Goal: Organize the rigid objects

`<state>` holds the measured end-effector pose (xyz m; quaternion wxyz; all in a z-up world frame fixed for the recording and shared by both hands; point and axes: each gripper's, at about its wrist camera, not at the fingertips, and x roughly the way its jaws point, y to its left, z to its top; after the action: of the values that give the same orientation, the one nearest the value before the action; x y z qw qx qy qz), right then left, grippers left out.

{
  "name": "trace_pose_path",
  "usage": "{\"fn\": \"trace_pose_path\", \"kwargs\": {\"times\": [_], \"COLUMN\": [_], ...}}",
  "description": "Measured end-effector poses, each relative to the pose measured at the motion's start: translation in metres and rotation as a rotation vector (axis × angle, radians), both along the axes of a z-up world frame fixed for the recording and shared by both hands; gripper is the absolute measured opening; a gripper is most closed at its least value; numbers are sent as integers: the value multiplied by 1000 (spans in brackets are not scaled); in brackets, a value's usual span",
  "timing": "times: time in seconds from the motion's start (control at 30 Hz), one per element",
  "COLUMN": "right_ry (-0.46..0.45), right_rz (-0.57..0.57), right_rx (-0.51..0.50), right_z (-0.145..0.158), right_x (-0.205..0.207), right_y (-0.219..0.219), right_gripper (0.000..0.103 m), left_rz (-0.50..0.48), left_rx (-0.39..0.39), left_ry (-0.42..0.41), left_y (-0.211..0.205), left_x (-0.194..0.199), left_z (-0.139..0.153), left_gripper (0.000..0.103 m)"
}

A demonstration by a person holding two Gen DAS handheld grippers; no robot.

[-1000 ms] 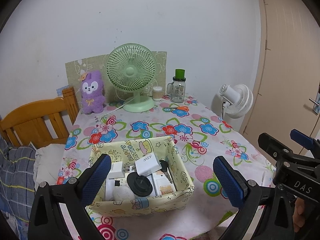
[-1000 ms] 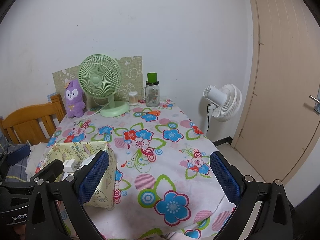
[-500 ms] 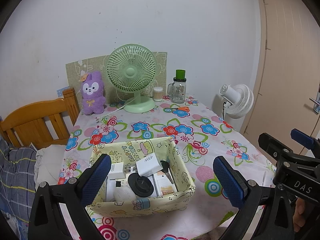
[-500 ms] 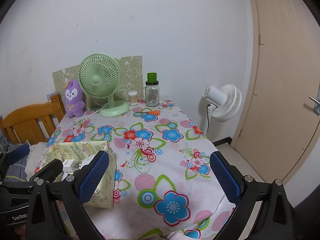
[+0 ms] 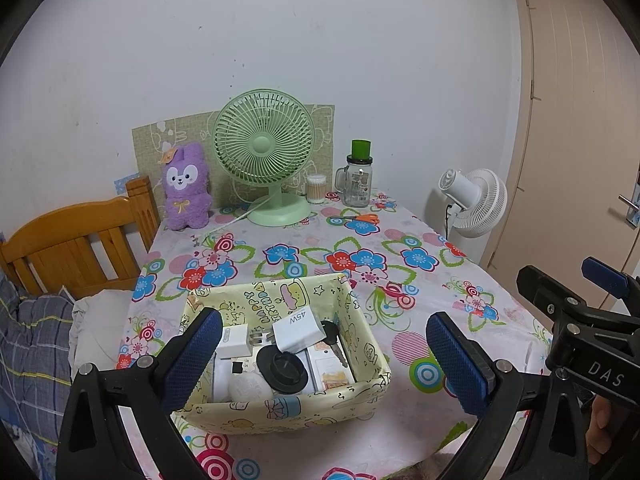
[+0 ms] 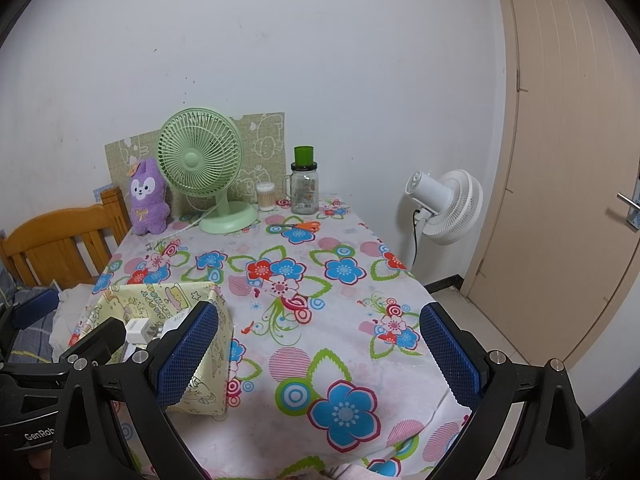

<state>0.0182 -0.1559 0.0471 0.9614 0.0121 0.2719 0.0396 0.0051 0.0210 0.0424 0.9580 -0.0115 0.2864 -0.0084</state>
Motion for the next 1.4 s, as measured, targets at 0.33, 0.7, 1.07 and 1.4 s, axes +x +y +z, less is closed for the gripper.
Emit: {"fn": "trace_pose_path", "kwargs": {"times": [0.33, 0.7, 1.07, 1.4], "right_ry": [-2, 1, 4, 6], "right_rz": [-2, -2, 4, 8], "right_rx": [-1, 0, 2, -2], "right_z": [-1, -2, -3, -3], "right_x": [1, 3, 7, 6], "right_y": [0, -1, -1, 3], "right_gripper": [102, 102, 102, 102], "left_rz": [-1, -1, 14, 24], "left_rx": [11, 11, 30, 37], "left_ry": [-8, -7, -20, -41], "left_y": [3, 2, 3, 3], "left_x": [-1, -2, -1, 0], "left_z": [3, 2, 1, 4], "left_gripper": [103, 103, 103, 103]}}
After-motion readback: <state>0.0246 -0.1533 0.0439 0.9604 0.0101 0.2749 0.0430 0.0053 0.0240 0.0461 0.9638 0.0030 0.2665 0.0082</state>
